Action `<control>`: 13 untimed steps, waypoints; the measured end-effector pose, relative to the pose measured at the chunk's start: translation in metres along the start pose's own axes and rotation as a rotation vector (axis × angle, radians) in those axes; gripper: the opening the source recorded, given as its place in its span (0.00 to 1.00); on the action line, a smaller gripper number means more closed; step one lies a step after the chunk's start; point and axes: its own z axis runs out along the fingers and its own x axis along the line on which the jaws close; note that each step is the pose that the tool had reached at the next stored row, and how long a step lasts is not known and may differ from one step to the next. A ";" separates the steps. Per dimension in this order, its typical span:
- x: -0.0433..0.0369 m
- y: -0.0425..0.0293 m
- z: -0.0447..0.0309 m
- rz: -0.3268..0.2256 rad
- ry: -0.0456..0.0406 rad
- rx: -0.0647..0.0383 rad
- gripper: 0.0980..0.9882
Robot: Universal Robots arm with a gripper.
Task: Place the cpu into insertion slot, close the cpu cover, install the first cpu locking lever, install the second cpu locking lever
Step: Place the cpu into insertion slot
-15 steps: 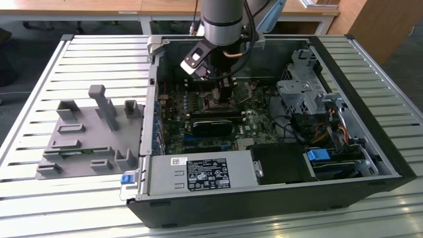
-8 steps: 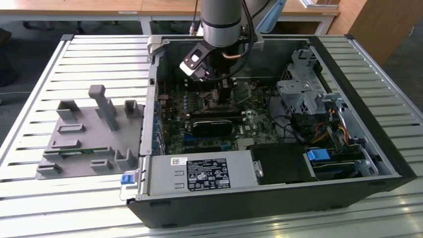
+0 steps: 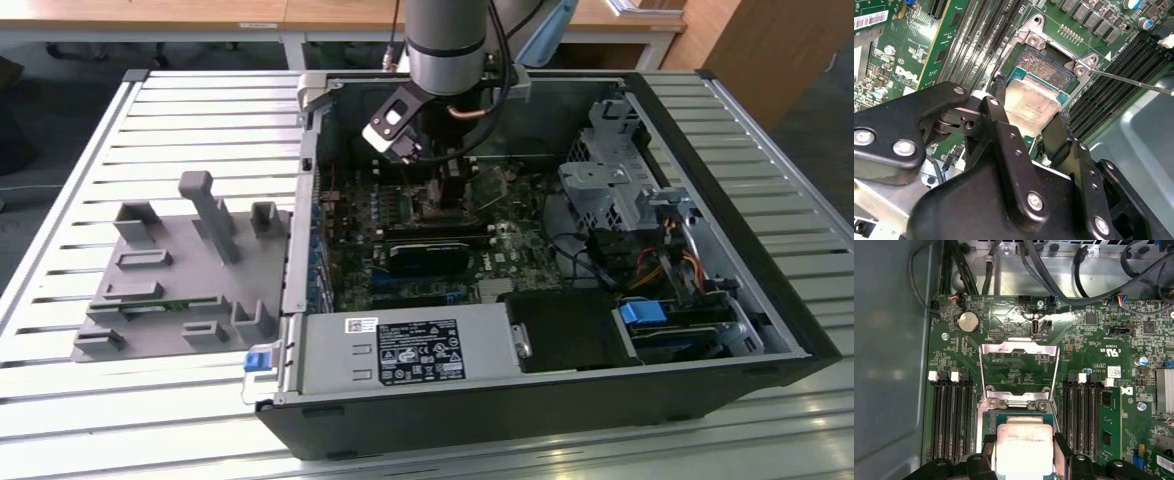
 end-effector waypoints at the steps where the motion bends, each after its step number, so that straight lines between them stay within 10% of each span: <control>1: 0.0003 -0.0002 0.0004 0.000 0.0000 0.000 0.50; 13: 0.0031 -0.0045 0.0109 0.001 -0.0002 0.001 0.50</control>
